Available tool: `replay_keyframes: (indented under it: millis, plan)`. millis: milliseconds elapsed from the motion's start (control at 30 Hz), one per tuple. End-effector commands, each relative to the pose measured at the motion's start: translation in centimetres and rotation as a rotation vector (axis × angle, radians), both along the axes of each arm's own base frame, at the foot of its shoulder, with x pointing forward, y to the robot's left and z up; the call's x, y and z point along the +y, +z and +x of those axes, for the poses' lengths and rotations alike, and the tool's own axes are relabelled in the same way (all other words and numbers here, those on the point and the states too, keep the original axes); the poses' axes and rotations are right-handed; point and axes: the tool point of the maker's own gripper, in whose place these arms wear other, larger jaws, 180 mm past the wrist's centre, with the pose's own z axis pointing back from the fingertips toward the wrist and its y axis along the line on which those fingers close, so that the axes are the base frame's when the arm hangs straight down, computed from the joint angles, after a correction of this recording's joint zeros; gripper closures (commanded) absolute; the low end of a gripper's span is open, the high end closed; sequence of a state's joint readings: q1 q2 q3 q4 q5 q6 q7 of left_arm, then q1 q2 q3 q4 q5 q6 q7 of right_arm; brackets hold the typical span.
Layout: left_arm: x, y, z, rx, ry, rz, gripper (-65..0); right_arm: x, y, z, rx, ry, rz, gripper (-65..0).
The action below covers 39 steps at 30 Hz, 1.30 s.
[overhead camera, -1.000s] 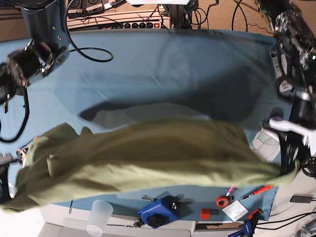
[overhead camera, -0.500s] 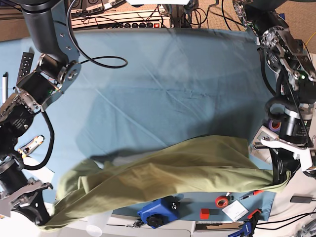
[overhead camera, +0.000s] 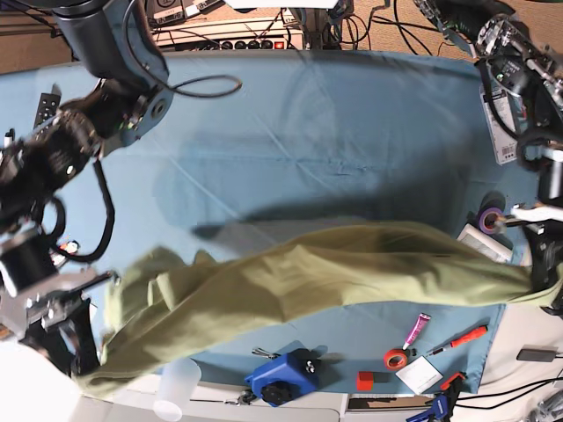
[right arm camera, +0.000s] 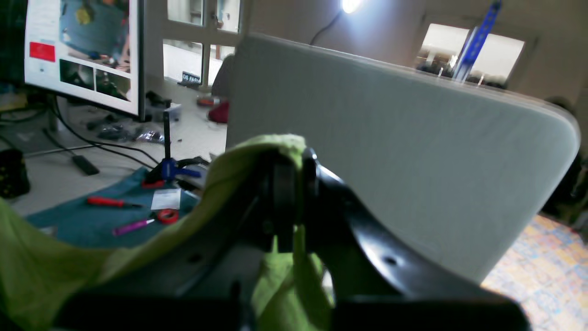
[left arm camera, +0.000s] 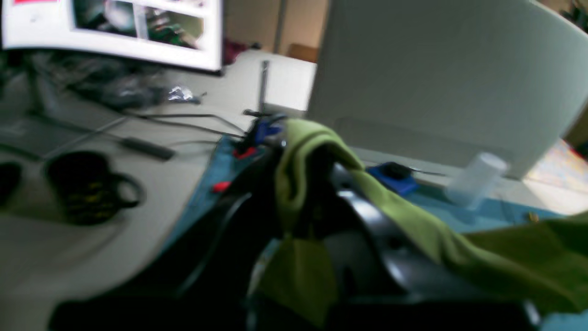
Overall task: Layout the t-shirt on the table in an organized manner, then fold the t-shirt properly
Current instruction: 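Swing the held shirt with both grippers and lay it on the table, then lower both grippers onto the shirt hem and release it flat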
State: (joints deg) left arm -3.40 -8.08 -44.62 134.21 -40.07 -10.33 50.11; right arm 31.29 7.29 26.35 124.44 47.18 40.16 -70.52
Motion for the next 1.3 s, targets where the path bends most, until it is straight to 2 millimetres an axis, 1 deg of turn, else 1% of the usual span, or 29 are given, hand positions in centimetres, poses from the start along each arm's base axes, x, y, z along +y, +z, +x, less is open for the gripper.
replay_keyframes:
  millis: [0, 100, 200, 267, 367, 433, 567, 667, 800, 867, 967, 1033, 1100, 1267]
  plan:
    - [-0.3, 1.9, -0.3, -0.078, -0.023, 0.015, 0.0, 0.4, 1.4, -0.9, -0.062, 0.015, 0.009, 0.0]
    - [-0.6, 2.1, -0.5, -0.093, -0.051, -0.004, 0.0, 0.7, 0.5, -2.3, -0.063, 0.016, 0.017, 0.0]
    - [-0.9, 2.0, -0.5, -0.087, -0.065, -0.007, 0.0, 0.1, -0.3, -2.6, -0.045, -0.008, 0.021, 0.0]
    - [-1.9, 1.9, -0.2, -0.084, -0.095, -0.006, 0.0, -0.7, -1.0, -1.9, -0.012, -0.037, 0.027, 0.0]
    - [-4.7, 1.7, 0.7, -0.075, -0.177, 0.011, 0.0, -1.8, -3.1, -0.1, 0.071, -0.046, 0.067, 0.0]
    - [-6.3, 1.7, 1.4, -0.083, -0.191, 0.057, 0.0, -2.5, -4.8, 1.2, 0.139, -0.037, 0.107, 0.0]
    - [-7.2, 0.1, 4.7, -0.057, -0.166, 0.081, 0.0, -4.3, -7.8, 4.1, 0.252, -0.055, 0.175, 0.0]
    - [-8.5, -1.6, 7.9, 0.002, -0.205, 0.080, 0.0, -6.5, -9.8, 6.5, 0.318, -0.111, 0.203, 0.0]
    - [-10.2, -5.7, 12.7, 0.140, -0.256, 0.075, 0.0, -9.0, -12.8, 9.4, 0.419, -0.148, 0.260, 0.0]
    - [-10.5, -6.9, 14.6, 0.169, -0.261, 0.074, 0.0, -10.1, -13.9, 10.6, 0.449, -0.160, 0.295, 0.0]
    - [-10.6, -7.9, 17.3, 0.173, -0.254, 0.061, 0.0, -12.1, -15.8, 12.3, 0.498, -0.206, 0.318, 0.0]
    - [-10.6, -9.4, 18.9, 0.226, -0.260, 0.049, 0.0, -12.9, -16.9, 13.3, 0.532, -0.223, 0.336, 0.0]
    - [-10.6, -10.8, 20.3, 0.268, -0.271, 0.035, 0.0, -13.5, -17.5, 14.1, 0.538, -0.231, 0.361, 0.0]
    - [-9.9, -12.6, 23.5, 0.297, -0.244, -0.015, 0.0, -13.9, -17.5, 16.1, 0.499, -0.252, 0.384, 0.0]
